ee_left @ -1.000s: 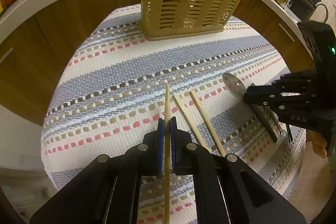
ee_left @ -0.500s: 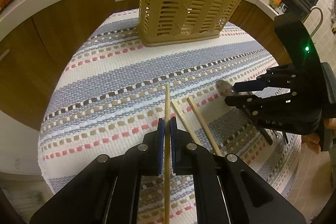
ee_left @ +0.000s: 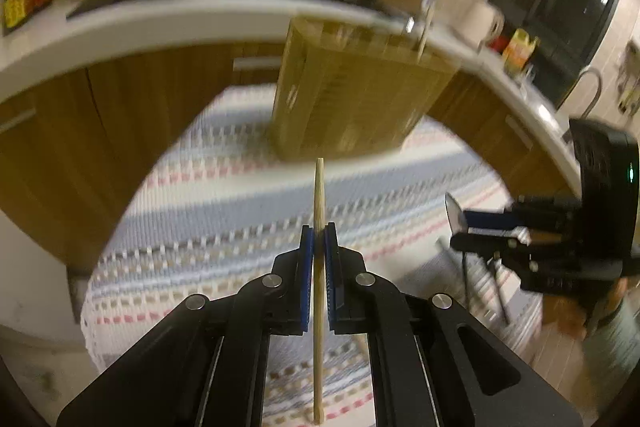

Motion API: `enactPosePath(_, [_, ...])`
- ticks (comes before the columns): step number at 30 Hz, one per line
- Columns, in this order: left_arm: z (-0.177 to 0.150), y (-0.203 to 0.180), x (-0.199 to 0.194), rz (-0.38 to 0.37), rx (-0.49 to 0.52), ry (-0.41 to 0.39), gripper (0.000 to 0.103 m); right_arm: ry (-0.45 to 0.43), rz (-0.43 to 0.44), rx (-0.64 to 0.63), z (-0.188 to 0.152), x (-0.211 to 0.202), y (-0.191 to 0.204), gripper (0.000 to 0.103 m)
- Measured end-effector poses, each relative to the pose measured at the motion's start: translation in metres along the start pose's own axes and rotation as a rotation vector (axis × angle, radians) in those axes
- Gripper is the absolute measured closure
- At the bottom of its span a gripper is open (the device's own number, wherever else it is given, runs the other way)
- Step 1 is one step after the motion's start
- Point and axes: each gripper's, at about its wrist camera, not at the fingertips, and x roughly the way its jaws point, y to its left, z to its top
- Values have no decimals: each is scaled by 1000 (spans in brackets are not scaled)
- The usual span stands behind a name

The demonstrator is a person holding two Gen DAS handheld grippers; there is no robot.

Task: Organize utensils
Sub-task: 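Lift the chopstick with the left tool while the right tool lifts the clear spoon over the basket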

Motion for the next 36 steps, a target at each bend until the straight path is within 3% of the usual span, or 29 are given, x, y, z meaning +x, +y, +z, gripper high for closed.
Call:
enactPosePath(10, [59, -36, -67, -1, 36, -356, 99, -410, 113, 10, 38, -79, -3, 75])
enactPosePath(15, [94, -56, -91, 8, 73, -553, 100, -543, 45, 6, 71, -104, -9, 75])
enactPosePath(20, [121, -75, -100, 3, 91, -675, 99, -664, -50, 31, 101, -119, -25, 75])
enactPosePath(25, [138, -86, -89, -15, 107, -744, 100, -755, -153, 66, 120, -119, -44, 75])
enactPosePath(31, [147, -82, -62, 66, 128, -791, 100, -819, -271, 96, 132, -99, -68, 75])
enactPosePath(36, [146, -59, -31, 121, 107, -779, 100, -809, -293, 100, 133, -73, -83, 75])
